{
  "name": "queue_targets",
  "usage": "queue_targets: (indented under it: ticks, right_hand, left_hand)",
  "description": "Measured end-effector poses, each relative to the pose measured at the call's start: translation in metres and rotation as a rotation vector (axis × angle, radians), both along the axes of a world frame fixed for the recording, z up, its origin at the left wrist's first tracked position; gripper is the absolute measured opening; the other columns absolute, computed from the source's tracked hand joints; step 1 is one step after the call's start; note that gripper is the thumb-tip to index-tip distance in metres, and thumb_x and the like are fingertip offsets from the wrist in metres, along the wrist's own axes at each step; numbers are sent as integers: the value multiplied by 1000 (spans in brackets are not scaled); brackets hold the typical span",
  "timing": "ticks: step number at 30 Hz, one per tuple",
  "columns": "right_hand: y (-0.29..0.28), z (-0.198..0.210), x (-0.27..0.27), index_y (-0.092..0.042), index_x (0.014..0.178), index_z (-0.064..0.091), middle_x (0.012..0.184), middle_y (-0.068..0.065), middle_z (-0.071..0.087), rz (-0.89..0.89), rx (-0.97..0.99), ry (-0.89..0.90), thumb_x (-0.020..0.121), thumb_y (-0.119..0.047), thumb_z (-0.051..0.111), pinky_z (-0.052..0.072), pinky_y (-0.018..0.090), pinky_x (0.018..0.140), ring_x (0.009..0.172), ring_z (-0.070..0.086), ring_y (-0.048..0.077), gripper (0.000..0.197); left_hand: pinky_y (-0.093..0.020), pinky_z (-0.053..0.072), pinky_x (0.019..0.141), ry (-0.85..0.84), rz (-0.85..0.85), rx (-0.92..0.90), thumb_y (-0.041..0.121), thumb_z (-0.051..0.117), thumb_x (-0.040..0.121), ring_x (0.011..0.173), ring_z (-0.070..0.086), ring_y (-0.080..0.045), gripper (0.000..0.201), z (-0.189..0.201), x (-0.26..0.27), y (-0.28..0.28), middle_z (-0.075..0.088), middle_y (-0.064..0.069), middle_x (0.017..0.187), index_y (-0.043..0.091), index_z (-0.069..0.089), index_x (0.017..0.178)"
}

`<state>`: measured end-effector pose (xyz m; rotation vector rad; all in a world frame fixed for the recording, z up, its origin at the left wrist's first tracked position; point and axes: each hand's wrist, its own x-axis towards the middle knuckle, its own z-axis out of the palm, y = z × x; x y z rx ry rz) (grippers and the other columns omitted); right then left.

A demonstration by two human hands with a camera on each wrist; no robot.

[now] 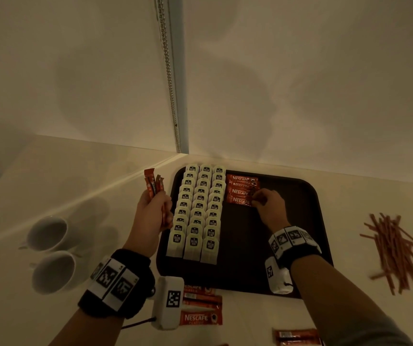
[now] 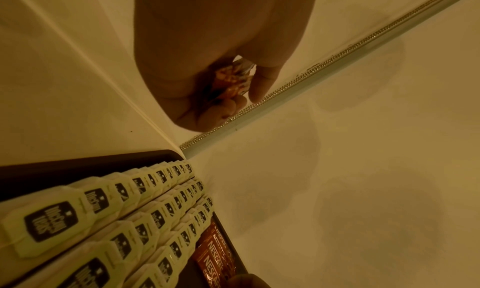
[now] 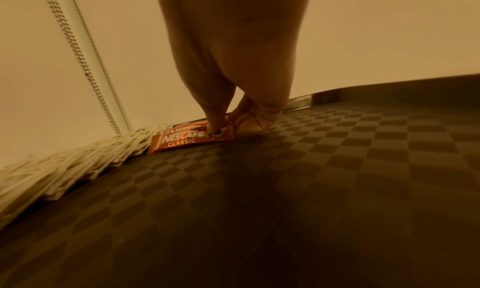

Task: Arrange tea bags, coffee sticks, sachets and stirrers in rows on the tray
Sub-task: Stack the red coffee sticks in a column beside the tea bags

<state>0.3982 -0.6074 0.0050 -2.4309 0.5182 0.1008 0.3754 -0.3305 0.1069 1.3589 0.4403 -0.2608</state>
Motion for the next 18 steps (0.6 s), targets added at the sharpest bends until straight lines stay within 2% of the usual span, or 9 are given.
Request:
queue_targets:
  ticks: [4, 7, 10, 12, 15, 18]
  right_hand:
    - [-1, -1, 2, -15, 105, 61, 117, 6, 50, 12, -22, 4, 85, -13, 64, 41, 31, 99, 110, 51, 19, 20]
    - [-1, 0, 2, -14, 104, 61, 117, 6, 50, 14, -27, 5, 85, -13, 65, 41, 32, 99, 109, 51, 19, 20]
    - [1, 6, 1, -13, 103, 60, 113, 5, 51, 5, -32, -27, 85, -16, 65, 43, 29, 96, 106, 53, 18, 19]
    - [10, 22, 0, -13, 104, 60, 108, 2, 53, 9, 9, -104, 86, -22, 64, 45, 24, 89, 97, 54, 13, 21]
    - [39, 69, -3, -17, 106, 59, 95, -9, 57, 120, 269, -164, 90, -34, 56, 45, 14, 72, 84, 55, 3, 23]
    - [73, 114, -13, -16, 107, 60, 81, -3, 64, 269, 641, -82, 91, -40, 51, 48, 16, 58, 65, 58, 6, 30]
  left_hand:
    - [-23, 41, 46, 13, -46, -75, 9, 43, 96, 52, 51, -15, 11, 4, -2, -3, 58, -3, 69, 15, 51, 93]
    - [-21, 48, 49, -11, -130, -63, 12, 48, 97, 58, 63, -12, 11, 7, -4, -6, 66, -4, 79, 9, 59, 98]
    - [-21, 50, 53, -59, -190, -17, 13, 53, 95, 62, 65, -10, 10, 5, -2, -7, 67, -3, 83, 10, 62, 98]
    - [-21, 48, 55, -88, -224, 25, 13, 55, 94, 63, 63, -10, 7, 5, 0, -6, 68, -2, 83, 11, 62, 95]
    - [-19, 46, 56, -136, -309, 121, 10, 63, 88, 59, 59, -8, 10, 6, 3, -10, 66, -4, 80, 7, 55, 85]
    - [-14, 43, 56, -219, -372, 247, 5, 69, 83, 52, 54, -2, 24, 9, 4, -19, 55, 3, 62, 12, 49, 71]
